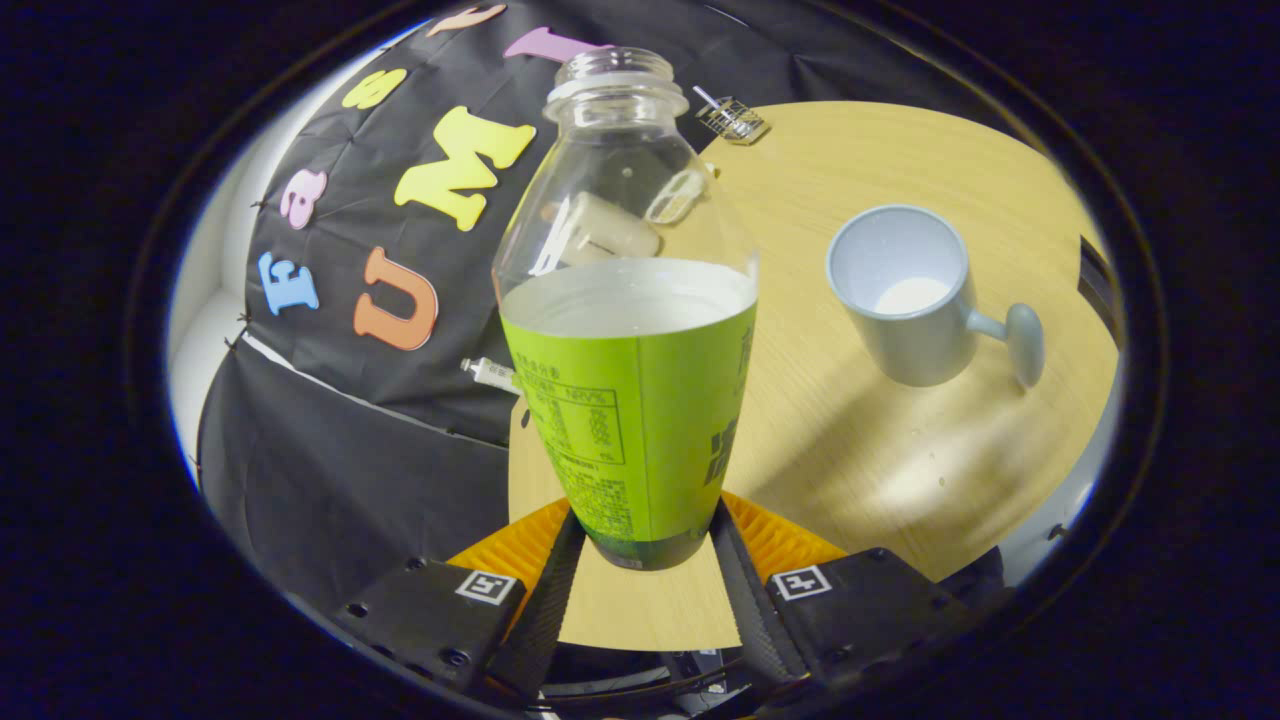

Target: Take the bottle from table, then pour the juice into the cup, finally place the bottle on the coaster

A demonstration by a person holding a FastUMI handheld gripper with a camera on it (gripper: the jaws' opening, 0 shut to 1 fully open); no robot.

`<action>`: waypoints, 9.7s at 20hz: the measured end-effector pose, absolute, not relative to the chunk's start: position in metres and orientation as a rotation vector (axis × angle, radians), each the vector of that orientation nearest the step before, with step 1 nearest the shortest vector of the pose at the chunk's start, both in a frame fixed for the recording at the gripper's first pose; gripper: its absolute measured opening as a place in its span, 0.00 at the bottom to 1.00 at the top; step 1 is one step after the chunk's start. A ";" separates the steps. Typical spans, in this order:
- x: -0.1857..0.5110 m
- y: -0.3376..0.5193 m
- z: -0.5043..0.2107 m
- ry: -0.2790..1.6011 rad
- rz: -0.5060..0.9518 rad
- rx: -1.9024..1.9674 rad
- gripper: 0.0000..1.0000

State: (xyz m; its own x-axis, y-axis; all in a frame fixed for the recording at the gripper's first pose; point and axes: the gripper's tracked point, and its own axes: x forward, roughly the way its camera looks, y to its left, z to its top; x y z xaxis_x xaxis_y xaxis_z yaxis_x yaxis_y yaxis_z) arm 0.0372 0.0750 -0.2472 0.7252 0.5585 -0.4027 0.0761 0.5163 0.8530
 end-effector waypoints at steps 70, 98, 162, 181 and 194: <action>0.035 0.060 -0.149 0.598 0.487 2.033 0.74; 0.036 0.045 -0.117 0.533 0.519 2.216 0.74; 0.258 0.081 -0.240 0.333 0.060 0.131 0.76; 0.273 0.073 -0.295 0.450 0.074 0.083 0.79; 0.261 0.070 -0.300 0.483 0.096 0.100 0.82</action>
